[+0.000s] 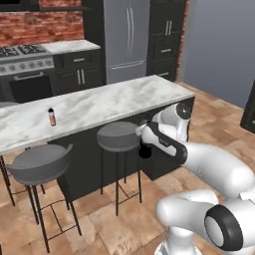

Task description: Place the large bottle from the dining counter next to the other large bottle outside the sink, and place the small bottle from the dining counter next to the other small bottle inside the sink.

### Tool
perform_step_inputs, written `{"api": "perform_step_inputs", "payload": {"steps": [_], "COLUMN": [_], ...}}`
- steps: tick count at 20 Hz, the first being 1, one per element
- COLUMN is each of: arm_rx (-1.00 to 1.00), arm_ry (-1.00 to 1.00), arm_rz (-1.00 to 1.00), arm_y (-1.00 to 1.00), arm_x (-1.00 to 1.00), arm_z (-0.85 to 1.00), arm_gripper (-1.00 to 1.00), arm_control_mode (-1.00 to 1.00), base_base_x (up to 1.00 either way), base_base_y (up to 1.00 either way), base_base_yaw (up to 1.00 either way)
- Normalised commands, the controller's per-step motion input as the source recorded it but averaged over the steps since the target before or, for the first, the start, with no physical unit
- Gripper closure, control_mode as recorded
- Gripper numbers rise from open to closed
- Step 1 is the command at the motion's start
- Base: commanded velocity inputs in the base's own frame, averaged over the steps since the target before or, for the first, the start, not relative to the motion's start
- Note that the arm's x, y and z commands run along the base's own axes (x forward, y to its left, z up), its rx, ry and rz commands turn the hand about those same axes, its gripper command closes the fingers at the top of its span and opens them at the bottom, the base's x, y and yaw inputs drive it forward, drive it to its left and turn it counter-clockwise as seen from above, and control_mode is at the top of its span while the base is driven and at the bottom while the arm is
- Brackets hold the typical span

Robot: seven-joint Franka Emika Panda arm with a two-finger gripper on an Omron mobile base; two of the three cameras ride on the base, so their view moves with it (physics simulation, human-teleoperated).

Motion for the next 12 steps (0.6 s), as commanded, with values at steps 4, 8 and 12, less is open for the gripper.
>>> {"api": "perform_step_inputs", "payload": {"steps": [4,8,12], "arm_rx": [0.00,0.00,0.00], "arm_ry": [0.00,0.00,0.00], "arm_rz": [0.00,0.00,0.00], "arm_y": [0.00,0.00,0.00], "arm_x": [0.00,0.00,0.00], "arm_z": [0.00,0.00,0.00], "arm_gripper": [1.00,1.00,1.00], "arm_control_mode": [1.00,1.00,1.00], "base_base_x": [-0.04,0.00,0.00], "base_base_y": [-0.15,-0.20,-0.22], "base_base_yaw": [-0.40,-0.36,-0.35]}}
